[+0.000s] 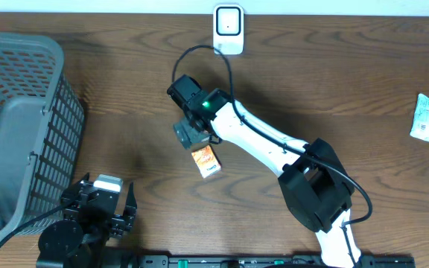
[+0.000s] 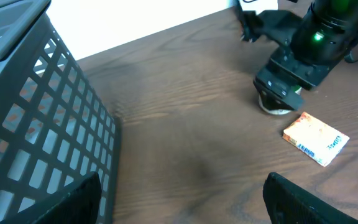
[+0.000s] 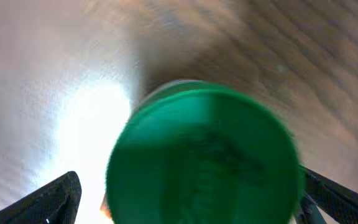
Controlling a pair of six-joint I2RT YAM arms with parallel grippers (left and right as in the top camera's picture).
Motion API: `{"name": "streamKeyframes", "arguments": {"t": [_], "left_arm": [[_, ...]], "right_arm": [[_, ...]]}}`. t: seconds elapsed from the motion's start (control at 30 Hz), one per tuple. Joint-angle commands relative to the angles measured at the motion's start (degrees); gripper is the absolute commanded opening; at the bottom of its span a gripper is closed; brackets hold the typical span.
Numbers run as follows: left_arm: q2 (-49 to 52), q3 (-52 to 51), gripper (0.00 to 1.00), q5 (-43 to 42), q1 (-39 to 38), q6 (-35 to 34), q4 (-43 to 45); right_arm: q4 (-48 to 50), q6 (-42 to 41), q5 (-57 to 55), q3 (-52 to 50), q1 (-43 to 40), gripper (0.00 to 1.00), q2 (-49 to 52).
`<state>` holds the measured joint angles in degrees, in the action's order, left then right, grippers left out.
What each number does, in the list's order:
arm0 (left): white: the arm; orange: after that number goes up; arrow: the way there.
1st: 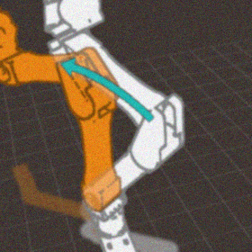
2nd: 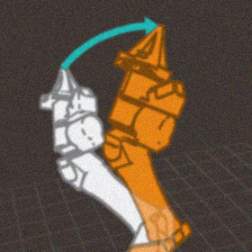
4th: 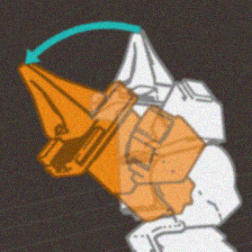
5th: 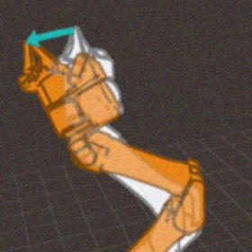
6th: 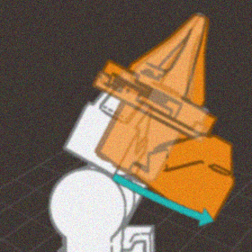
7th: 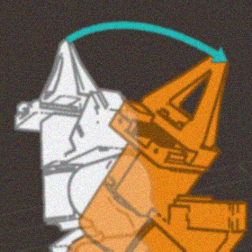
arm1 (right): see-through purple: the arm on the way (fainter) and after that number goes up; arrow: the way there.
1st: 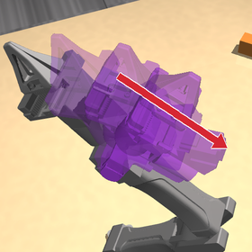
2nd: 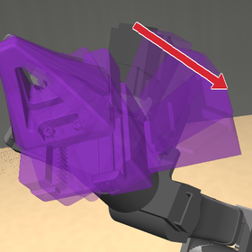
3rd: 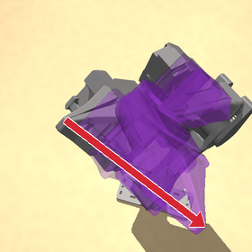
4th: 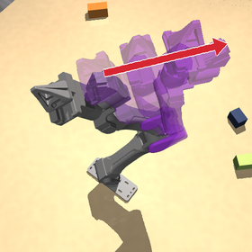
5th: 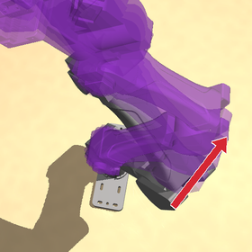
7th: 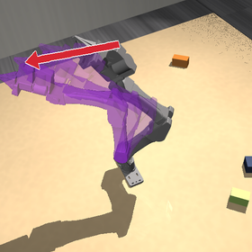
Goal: Scan the item barcode
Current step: 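Lift the jar and carry it up to the scanner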
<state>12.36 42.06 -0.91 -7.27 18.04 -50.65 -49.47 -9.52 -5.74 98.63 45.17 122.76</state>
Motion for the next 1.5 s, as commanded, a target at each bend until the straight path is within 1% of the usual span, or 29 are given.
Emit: {"name": "streamKeyframes", "arguments": {"t": [0.0, 0.13, 0.2, 0.3, 0.43, 0.5, 0.6, 0.63, 0.67, 0.73, 0.8, 0.83, 0.93, 1.0, 1.07, 1.17, 1.23, 1.47], "left_arm": [[-0.09, 0.13, 0.84, 0.48, 0.24, 0.28, 0.11], [-0.09, 0.13, 0.84, 0.48, 0.24, 0.28, 0.11], [-0.09, 0.13, 0.84, 0.48, 0.24, 0.28, 0.11], [-0.09, 0.13, 0.84, 0.48, 0.24, 0.28, 0.11], [-0.09, 0.13, 0.84, 0.48, 0.24, 0.28, 0.11], [-0.09, 0.13, 0.84, 0.48, 0.24, 0.28, 0.11], [-0.09, 0.13, 0.84, 0.48, 0.24, 0.28, 0.11], [-0.09, 0.13, 0.84, 0.48, 0.24, 0.28, 0.11], [-0.09, 0.13, 0.84, 0.48, 0.24, 0.28, 0.11], [-0.09, 0.13, 0.84, 0.48, 0.24, 0.28, 0.11], [-0.09, 0.13, 0.84, 0.48, 0.24, 0.28, 0.11], [-0.09, 0.13, 0.84, 0.48, 0.24, 0.28, 0.11], [-0.09, 0.13, 0.84, 0.48, 0.24, 0.28, 0.11], [-0.09, 0.13, 0.84, 0.48, 0.24, 0.28, 0.11], [-0.09, 0.13, 0.84, 0.48, 0.24, 0.28, 0.11], [-0.09, 0.13, 0.84, 0.48, 0.24, 0.28, 0.11], [-0.09, 0.13, 0.84, 0.48, 0.24, 0.28, 0.11], [-0.09, 0.13, 0.84, 0.48, 0.24, 0.28, 0.11]], "right_arm": [[-0.94, 15.10, 1.57, 1.40, -0.02, 0.99, -0.61], [-1.90, 5.84, 6.60, 1.38, -1.27, 0.99, -0.59], [-0.72, 2.56, 6.91, 1.38, -1.36, 0.99, -0.59], [1.42, 1.31, 6.91, 1.40, -1.38, 0.99, -0.48], [1.53, -1.20, 6.69, 1.68, -2.03, 0.99, -0.46], [-1.90, -4.11, 6.08, 4.48, -2.95, 0.99, -0.46], [-7.30, -4.20, 6.05, 10.67, -3.52, 0.99, -0.46], [-11.85, -4.22, 6.10, 15.87, -3.80, 0.99, -0.46], [-13.31, -4.22, 6.19, 17.53, -3.91, 0.99, -0.46], [-21.22, -4.15, 6.86, 26.36, -4.68, 0.99, -0.46], [-27.36, -4.09, 10.82, 32.50, -5.57, 0.99, -0.46], [-31.30, -2.75, 15.23, 35.71, -6.32, 0.99, -0.46], [-37.99, -2.01, 20.44, 38.18, -8.33, 0.99, -0.46], [-40.48, -0.90, 20.44, 38.18, -8.83, 0.99, 0.07], [-39.87, -0.92, 18.18, 38.18, -8.81, 0.99, 0.83], [-36.39, -1.14, 12.48, 38.18, -8.33, 0.99, 2.51], [-35.47, -1.16, 11.61, 38.18, -8.15, 0.99, 4.59], [-31.78, -4.70, 8.66, 38.18, -4.11, 0.99, 18.05]]}}
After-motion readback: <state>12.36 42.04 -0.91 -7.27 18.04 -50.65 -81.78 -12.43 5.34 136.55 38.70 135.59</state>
